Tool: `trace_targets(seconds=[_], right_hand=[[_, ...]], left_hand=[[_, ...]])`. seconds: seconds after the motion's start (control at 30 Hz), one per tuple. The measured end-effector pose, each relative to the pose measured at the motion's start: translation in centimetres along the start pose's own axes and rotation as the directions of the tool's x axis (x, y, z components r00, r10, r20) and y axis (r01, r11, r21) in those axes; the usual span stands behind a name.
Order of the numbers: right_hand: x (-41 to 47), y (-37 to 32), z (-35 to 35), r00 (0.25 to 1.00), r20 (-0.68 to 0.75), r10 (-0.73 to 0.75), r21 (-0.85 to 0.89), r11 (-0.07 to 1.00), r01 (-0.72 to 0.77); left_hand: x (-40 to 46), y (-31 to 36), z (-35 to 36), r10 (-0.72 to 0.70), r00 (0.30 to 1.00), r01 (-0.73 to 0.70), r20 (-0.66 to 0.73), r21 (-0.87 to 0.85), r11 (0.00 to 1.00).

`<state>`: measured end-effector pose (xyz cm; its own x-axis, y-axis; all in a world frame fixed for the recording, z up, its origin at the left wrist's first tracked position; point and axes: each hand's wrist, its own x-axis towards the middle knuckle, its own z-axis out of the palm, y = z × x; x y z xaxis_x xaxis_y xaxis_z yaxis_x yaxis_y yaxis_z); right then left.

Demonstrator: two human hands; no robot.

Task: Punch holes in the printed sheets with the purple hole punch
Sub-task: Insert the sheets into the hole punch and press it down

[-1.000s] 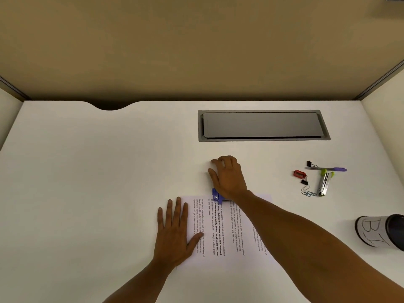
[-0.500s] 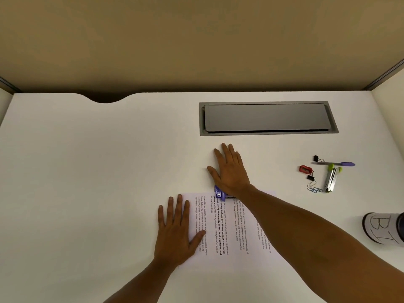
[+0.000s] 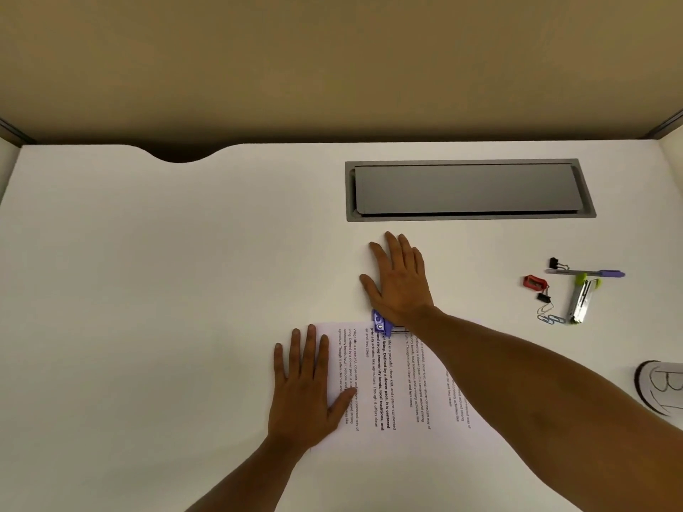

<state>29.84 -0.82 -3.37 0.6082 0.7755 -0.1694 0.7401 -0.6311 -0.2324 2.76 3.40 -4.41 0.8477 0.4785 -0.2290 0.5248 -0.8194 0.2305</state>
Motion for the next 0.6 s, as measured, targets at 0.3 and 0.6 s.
trace_targets(seconds=[0.3,0.6], right_hand=[[-0.1,-0.2,-0.7,0.999,0.042,0.002,-0.019,1.0,-0.001],[-0.9,-0.5,-2.6,0.992,0.126,-0.018,0.082,0.997,0.008]], left_hand=[[0.0,0.1,-0.7,0.001,1.0,-0.001,-0.001,-0.011,1.0],[0.0,-0.1,-0.5,-0.001,1.0,0.001,0.0,-0.002,1.0]])
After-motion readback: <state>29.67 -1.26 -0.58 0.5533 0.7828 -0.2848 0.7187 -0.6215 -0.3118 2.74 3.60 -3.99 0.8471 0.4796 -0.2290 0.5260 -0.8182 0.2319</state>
